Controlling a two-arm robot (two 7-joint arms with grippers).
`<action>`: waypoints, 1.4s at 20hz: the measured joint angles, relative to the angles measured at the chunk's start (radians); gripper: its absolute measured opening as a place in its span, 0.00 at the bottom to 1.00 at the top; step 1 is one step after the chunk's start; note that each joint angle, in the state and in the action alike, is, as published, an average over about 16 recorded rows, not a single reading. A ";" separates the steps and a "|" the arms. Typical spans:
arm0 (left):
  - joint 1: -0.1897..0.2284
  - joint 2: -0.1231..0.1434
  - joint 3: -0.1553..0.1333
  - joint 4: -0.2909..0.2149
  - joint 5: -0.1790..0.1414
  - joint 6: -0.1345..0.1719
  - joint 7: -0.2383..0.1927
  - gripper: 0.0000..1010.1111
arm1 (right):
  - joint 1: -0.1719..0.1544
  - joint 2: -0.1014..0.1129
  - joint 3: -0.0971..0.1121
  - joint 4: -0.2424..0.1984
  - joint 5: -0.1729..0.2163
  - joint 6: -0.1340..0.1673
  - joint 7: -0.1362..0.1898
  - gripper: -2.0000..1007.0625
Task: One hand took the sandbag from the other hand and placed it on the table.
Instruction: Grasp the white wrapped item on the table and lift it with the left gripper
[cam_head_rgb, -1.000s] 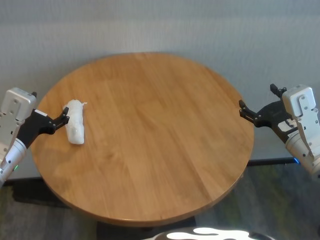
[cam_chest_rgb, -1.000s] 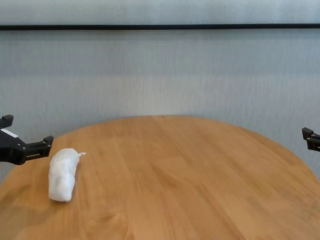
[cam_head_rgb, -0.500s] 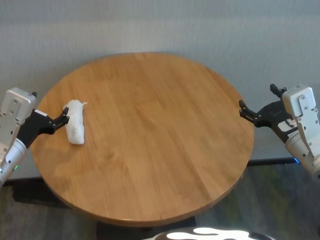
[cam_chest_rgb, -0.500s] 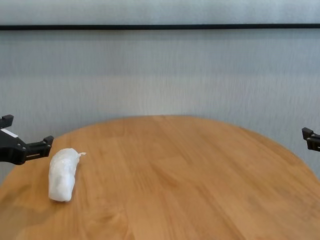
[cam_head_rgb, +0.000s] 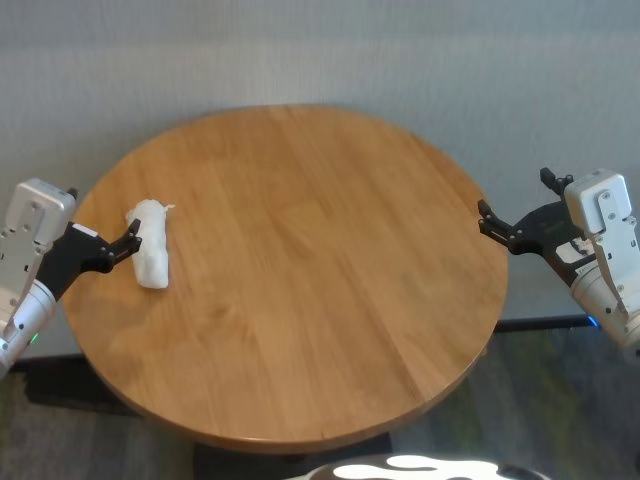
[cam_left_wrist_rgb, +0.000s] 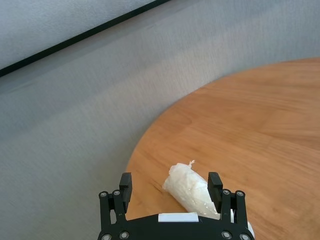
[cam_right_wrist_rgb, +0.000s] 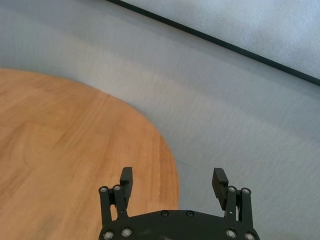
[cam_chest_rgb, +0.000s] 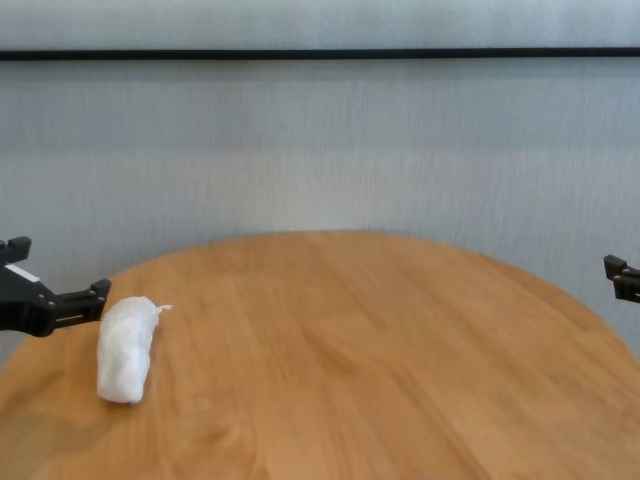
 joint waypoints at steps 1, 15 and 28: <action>0.001 -0.003 -0.004 -0.002 -0.008 0.009 -0.007 0.99 | 0.000 0.000 0.000 0.000 0.000 0.000 0.000 0.99; 0.000 -0.042 -0.085 -0.097 -0.180 0.324 -0.055 0.99 | 0.000 0.000 0.000 0.000 0.000 0.000 0.000 0.99; -0.056 -0.123 -0.099 -0.139 -0.196 0.611 0.028 0.99 | 0.000 0.000 0.000 0.000 0.000 0.000 0.000 0.99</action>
